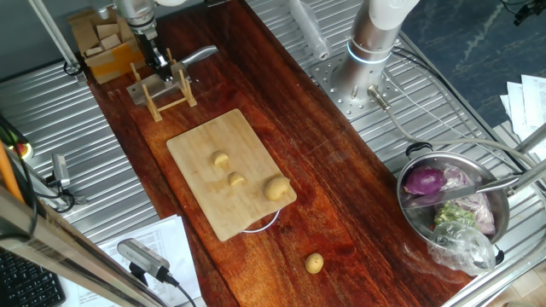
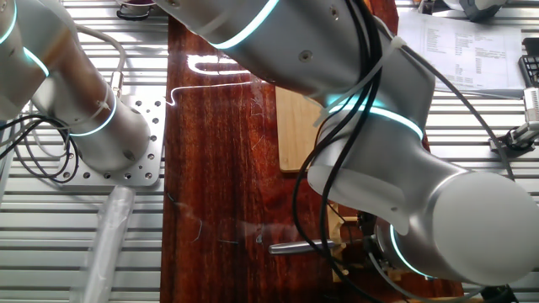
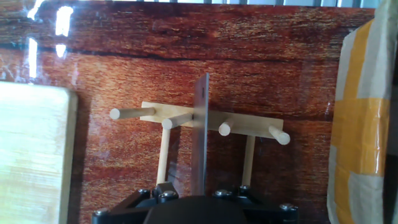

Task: Chop the potatoes

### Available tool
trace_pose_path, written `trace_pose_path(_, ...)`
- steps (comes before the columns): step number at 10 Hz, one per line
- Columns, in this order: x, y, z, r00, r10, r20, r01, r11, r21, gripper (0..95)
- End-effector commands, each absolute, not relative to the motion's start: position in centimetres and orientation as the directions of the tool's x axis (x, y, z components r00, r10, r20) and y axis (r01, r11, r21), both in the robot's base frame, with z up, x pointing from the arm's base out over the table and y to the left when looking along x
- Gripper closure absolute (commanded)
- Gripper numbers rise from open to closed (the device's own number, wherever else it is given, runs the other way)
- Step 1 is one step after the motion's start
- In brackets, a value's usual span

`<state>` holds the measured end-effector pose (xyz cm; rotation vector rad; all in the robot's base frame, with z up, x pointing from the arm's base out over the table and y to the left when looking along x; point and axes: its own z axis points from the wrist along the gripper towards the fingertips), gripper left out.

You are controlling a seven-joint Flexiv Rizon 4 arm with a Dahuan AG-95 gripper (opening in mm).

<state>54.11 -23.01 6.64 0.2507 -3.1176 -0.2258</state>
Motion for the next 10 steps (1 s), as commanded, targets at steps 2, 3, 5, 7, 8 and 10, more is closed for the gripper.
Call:
trace_pose_path(2, 54.2, -22.8, 6.6, -0.987, -0.159, -0.010, -0.158, 0.976, 0.149, 57.0)
trace_pose_path(3, 54.4, -22.5, 6.6, -0.988, -0.156, -0.011, -0.156, 0.976, 0.149, 57.0)
trace_pose_path(5, 54.6, -21.9, 6.4, -0.989, -0.149, -0.010, -0.149, 0.978, 0.148, 76.0)
trace_pose_path(7, 54.7, -21.5, 6.3, -0.990, -0.144, -0.008, -0.144, 0.979, 0.144, 76.0)
trace_pose_path(8, 54.7, -21.5, 6.4, -0.989, -0.145, -0.008, -0.145, 0.979, 0.144, 76.0)
trace_pose_path(10, 54.7, -21.4, 6.4, -0.989, -0.146, -0.005, -0.146, 0.979, 0.142, 76.0)
